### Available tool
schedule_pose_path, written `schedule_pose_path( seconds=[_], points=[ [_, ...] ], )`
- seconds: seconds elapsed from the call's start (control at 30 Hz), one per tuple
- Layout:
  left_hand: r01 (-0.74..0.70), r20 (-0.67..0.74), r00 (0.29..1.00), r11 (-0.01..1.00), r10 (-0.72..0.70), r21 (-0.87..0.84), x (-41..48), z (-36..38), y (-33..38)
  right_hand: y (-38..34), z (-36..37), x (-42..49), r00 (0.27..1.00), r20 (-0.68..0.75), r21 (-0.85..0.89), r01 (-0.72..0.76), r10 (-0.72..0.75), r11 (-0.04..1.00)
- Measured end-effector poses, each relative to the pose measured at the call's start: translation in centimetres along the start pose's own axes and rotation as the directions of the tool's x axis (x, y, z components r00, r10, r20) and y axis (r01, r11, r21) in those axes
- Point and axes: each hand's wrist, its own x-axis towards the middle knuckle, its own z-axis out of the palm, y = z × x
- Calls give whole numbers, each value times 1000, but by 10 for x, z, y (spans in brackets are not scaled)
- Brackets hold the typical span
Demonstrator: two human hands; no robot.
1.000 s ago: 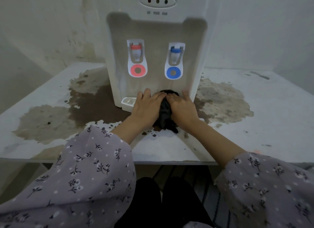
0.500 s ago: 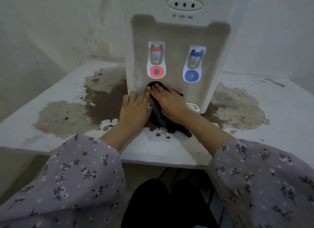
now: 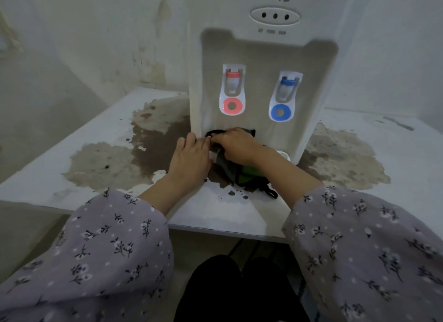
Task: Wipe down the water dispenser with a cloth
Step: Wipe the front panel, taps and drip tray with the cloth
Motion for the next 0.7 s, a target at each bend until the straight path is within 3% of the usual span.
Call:
schedule_pose_path(
  seconds=[0.23, 0.4, 0.5, 0.6, 0.7],
  points=[
    [-36, 60, 997, 957, 56, -287, 2, -12, 9, 1, 0, -14, 998, -38, -315, -57, 47, 948],
    [-94, 90, 986, 911, 142, -400, 6, -16, 24, 24, 7, -51, 991, -7, -378, -124, 131, 918],
    [-87, 88, 985, 871, 147, -484, 9, -20, 35, 34, 7, -69, 988, -124, -497, -145, 95, 855],
    [-115, 36, 986, 820, 163, -561, 12, -25, 45, 45, 5, -87, 976, -33, -564, -195, 214, 803],
    [-153, -3, 981, 768, 193, -622, 13, -30, 55, 59, 10, -105, 948, -81, -628, -288, 307, 723]
  ],
)
